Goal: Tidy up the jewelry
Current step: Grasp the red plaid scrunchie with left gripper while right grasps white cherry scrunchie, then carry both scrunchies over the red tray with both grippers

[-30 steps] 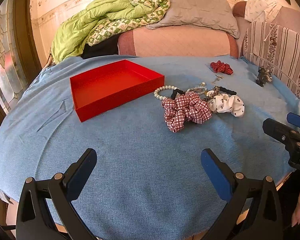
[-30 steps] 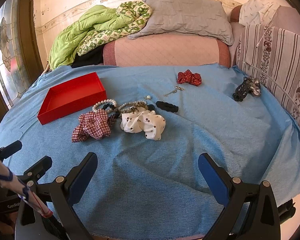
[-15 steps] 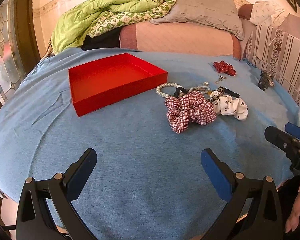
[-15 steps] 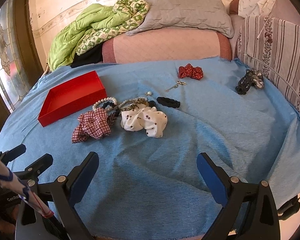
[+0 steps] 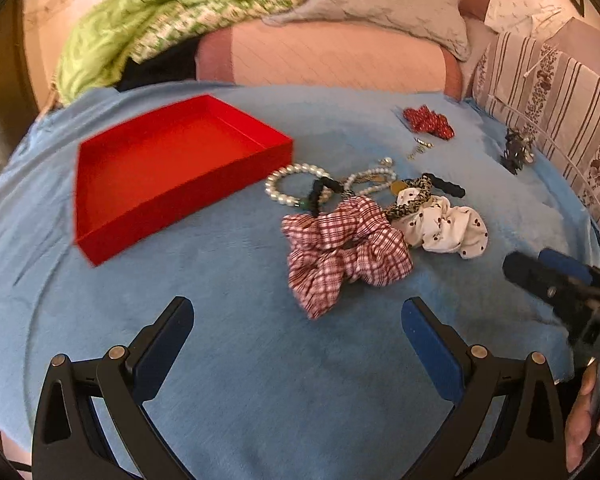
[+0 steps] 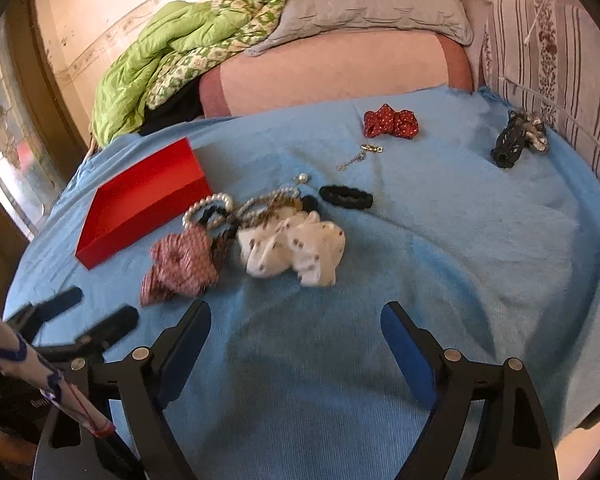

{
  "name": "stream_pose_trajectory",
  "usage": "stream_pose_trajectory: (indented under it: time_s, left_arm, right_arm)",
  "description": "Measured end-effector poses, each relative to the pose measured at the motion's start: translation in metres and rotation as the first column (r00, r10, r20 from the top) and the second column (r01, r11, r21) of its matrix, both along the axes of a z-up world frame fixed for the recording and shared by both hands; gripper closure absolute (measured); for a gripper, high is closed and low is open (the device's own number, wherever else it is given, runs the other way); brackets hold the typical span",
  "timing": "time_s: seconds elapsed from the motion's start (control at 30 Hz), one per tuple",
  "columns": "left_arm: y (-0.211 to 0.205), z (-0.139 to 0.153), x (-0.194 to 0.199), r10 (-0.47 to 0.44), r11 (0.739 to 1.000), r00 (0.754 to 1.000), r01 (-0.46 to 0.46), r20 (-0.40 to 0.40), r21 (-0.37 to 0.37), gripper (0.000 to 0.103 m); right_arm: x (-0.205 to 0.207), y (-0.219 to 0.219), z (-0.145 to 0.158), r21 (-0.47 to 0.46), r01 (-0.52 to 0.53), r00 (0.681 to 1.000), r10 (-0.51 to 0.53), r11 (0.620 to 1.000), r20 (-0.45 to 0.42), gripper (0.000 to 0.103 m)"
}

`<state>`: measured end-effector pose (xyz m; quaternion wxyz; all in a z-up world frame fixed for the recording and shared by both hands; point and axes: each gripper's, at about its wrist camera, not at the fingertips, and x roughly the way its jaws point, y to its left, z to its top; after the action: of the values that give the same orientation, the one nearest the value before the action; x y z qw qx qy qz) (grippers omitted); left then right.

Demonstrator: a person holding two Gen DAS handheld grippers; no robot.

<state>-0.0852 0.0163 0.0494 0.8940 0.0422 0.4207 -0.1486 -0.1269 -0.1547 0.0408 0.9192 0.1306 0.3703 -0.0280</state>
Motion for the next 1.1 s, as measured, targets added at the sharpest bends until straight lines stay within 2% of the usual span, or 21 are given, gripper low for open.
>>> stream_pose_trajectory:
  time_s: [0.17,0.33,0.37,0.43,0.5,0.57,0.63,0.7,0.83,0.87,0.9,0.93,0.97,1.0,1.1]
  left_arm:
    - [-0.007,-0.009,0.029,-0.001,1.0,0.999,0.0,-0.048,-0.021,0.0]
    - [-0.009,-0.017,0.046,-0.008,0.999,0.998,0.005,-0.066,-0.047,0.0]
    - [-0.009,-0.017,0.047,-0.007,0.999,0.998,0.004,-0.059,-0.051,0.004]
    - [-0.011,-0.018,0.05,-0.023,0.998,0.998,0.02,-0.058,-0.061,0.019]
    - [-0.011,-0.02,0.052,-0.05,0.995,0.996,0.044,-0.069,-0.086,0.05]
    - [-0.011,-0.022,0.053,-0.083,0.991,0.993,0.073,-0.08,-0.114,0.068]
    - [-0.011,-0.021,0.052,-0.088,0.991,0.994,0.081,-0.068,-0.106,0.07]
    - [-0.01,-0.02,0.052,-0.108,0.987,0.992,0.099,-0.068,-0.125,0.081]
    - [-0.008,-0.019,0.051,-0.115,0.986,0.992,0.108,-0.052,-0.125,0.082]
    - [-0.008,-0.019,0.05,-0.116,0.987,0.992,0.11,-0.048,-0.118,0.082]
    - [-0.009,-0.02,0.049,-0.12,0.987,0.992,0.114,-0.046,-0.112,0.082]
    - [-0.009,-0.02,0.049,-0.124,0.987,0.991,0.119,-0.043,-0.109,0.082]
    - [-0.009,-0.019,0.048,-0.126,0.987,0.991,0.121,-0.039,-0.107,0.082]
    - [-0.009,-0.019,0.047,-0.129,0.987,0.991,0.126,-0.032,-0.102,0.082]
    - [-0.008,-0.016,0.045,-0.135,0.986,0.991,0.133,-0.018,-0.096,0.082]
  right_arm:
    - [0.009,-0.016,-0.002,0.048,0.059,0.998,-0.059,0.997,-0.004,0.013]
    - [0.012,-0.019,-0.01,0.076,0.063,0.997,-0.061,0.995,-0.037,0.013]
    - [0.012,-0.017,-0.01,0.07,0.06,0.998,-0.058,0.996,-0.034,0.013]
    - [0.012,-0.015,-0.009,0.061,0.052,0.998,-0.051,0.997,-0.028,0.013]
    - [0.015,-0.013,-0.01,0.056,0.042,0.999,-0.04,0.998,-0.03,0.013]
    - [0.018,-0.011,-0.012,0.064,0.027,0.999,-0.025,0.998,-0.037,0.013]
    - [0.023,-0.008,-0.013,0.068,0.018,0.999,-0.015,0.998,-0.041,0.013]
    - [0.03,-0.005,-0.013,0.068,-0.003,0.999,0.006,0.998,-0.047,0.013]
    - [0.051,0.003,-0.017,0.054,-0.026,0.997,0.03,0.998,-0.065,0.014]
    - [0.058,0.004,-0.02,0.05,-0.032,0.996,0.036,0.998,-0.077,0.017]
    - [0.065,0.005,-0.025,0.05,-0.04,0.994,0.044,0.998,-0.099,0.028]
    - [0.068,0.005,-0.028,0.053,-0.041,0.993,0.046,0.998,-0.112,0.05]
    - [0.072,0.005,-0.034,0.062,-0.044,0.99,0.052,0.997,-0.132,0.064]
    - [0.074,0.005,-0.037,0.059,-0.046,0.988,0.054,0.997,-0.143,0.083]
    - [0.068,0.005,-0.035,0.046,-0.043,0.991,0.048,0.998,-0.124,0.09]
